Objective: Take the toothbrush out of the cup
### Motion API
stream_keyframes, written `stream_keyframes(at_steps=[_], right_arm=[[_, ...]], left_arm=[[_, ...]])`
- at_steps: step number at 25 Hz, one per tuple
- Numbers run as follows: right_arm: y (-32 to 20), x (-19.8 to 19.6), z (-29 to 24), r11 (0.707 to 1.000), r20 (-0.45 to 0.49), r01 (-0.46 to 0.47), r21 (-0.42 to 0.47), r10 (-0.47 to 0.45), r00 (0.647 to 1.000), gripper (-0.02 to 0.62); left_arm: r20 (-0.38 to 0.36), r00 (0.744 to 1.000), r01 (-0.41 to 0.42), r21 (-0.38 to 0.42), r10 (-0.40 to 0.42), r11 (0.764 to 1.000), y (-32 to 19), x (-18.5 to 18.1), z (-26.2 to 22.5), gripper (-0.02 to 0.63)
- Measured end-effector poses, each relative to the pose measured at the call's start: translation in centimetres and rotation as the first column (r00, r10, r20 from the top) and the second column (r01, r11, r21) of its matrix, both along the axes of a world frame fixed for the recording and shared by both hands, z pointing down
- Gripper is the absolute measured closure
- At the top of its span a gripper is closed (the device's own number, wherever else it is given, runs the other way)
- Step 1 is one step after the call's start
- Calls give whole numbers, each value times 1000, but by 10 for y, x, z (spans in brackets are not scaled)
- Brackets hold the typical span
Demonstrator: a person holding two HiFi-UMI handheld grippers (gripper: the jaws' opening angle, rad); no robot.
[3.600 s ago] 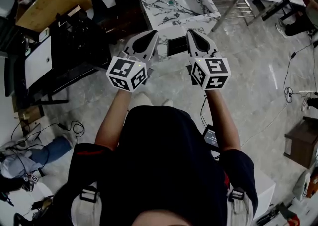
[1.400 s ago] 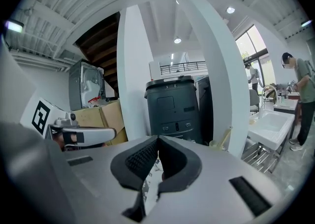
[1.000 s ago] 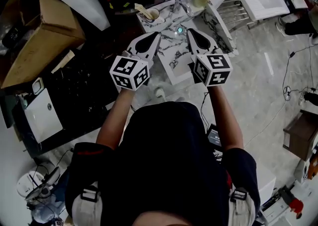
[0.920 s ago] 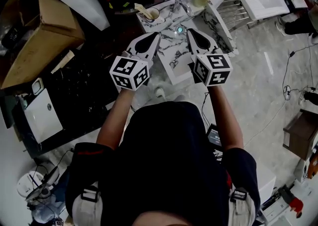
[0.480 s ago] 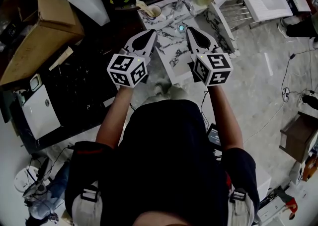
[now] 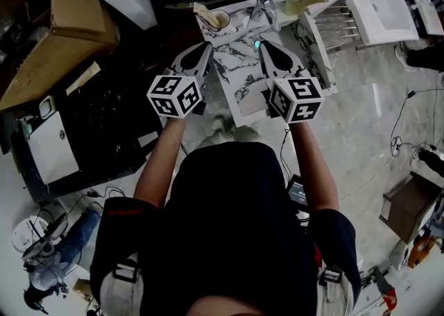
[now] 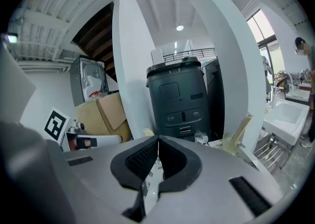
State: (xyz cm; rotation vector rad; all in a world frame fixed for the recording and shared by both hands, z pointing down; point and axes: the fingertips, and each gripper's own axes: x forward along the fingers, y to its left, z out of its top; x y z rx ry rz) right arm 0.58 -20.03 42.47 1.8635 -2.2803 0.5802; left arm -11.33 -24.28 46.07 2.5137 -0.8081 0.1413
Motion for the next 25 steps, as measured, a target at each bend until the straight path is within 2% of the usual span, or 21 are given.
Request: stream_keyframes(at_steps=[7, 13, 20, 25], right_arm=[[-17, -5, 21, 997, 44, 54, -49, -51, 998, 561], [-29, -4, 39, 994, 49, 78, -82, -74, 996, 561], [-38, -11, 50, 986, 45, 127, -109, -123, 991, 561], [-40, -6, 57, 982, 35, 139, -126, -136, 990, 561]], left_arm=[[61, 992, 113, -89, -108, 990, -36, -9, 42, 591], [86, 988, 138, -118, -128, 983, -54, -3, 64, 588], [116, 984, 152, -149, -135, 977, -67, 1, 85, 510], [105, 984, 159, -164, -143, 974, -83, 11, 96, 464]])
